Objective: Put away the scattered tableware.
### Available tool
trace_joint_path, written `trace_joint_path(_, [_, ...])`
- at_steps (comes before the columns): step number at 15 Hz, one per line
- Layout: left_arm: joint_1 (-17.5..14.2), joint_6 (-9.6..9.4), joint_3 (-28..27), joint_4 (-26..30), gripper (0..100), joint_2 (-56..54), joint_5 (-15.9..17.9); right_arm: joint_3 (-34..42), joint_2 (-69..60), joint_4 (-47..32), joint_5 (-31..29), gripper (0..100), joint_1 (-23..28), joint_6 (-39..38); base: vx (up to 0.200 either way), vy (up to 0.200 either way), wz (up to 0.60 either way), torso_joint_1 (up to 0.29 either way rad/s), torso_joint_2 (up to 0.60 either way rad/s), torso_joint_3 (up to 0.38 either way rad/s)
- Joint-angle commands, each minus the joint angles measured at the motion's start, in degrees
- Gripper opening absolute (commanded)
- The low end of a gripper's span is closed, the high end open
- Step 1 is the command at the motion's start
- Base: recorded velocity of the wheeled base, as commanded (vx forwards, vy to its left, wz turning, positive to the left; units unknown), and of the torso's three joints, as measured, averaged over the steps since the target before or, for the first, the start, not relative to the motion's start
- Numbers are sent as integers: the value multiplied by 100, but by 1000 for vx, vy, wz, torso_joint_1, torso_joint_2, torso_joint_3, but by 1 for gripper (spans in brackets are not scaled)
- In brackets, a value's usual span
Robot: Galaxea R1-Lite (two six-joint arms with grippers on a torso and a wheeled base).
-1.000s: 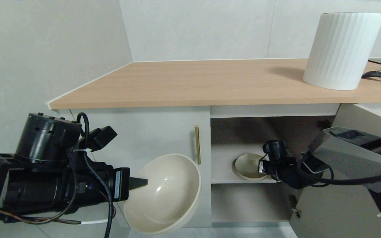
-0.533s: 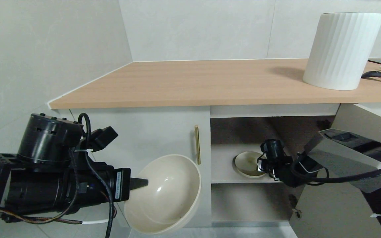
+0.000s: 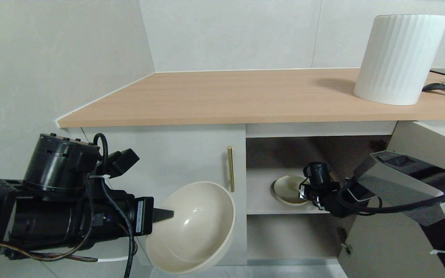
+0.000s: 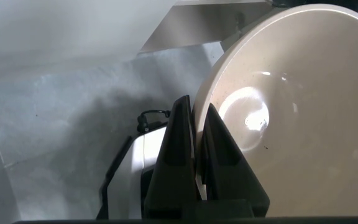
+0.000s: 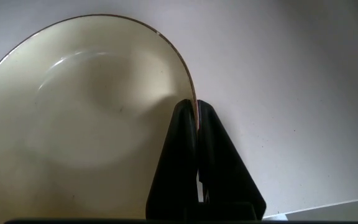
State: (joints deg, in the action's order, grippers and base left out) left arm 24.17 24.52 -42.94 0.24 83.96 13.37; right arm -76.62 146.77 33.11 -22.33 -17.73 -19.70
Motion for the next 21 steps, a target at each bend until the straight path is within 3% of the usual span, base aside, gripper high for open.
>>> trace_joint_path(1, [0, 1, 4, 2, 0, 24, -1, -2, 0, 3, 1, 0, -3, -8, 0, 0, 0, 0, 0, 0])
trace_joint_path(3, [0, 1, 4, 2, 0, 15, -1, -2, 9, 3, 1, 0, -3, -8, 0, 0, 0, 0, 0, 0])
trace_joint_path(4, [0, 1, 4, 2, 0, 15, -1, -11, 9, 3, 1, 100, -3, -8, 0, 0, 0, 0, 0, 0])
trace_joint_path(8, [0, 1, 4, 2, 0, 15, -1, 68, -79, 11, 1, 100, -3, -25, 0, 0, 0, 0, 0, 0])
trace_joint_path(10, [61, 1, -31, -7, 0, 112, 25, 631, -659, -6, 54, 100, -29, -78, 0, 0, 0, 0, 0, 0])
trace_joint_path(14, [597, 9, -206, 55, 0, 516, -63, 1738, -2601, -929, 801, 100, -548, 1, 0, 0, 0, 0, 0, 0])
trace_joint_path(19, [1142, 1, -215, 222, 0, 1641, -1012, 1993, -3682, -1887, 1117, 100, -1576, -25, 0, 0, 0, 0, 0, 0])
trace_joint_path(21, [1169, 9, -215, 204, 0, 1879, -1056, 2028, -4210, -2441, 1152, 100, -2139, -51, 0, 0, 0, 0, 0, 0])
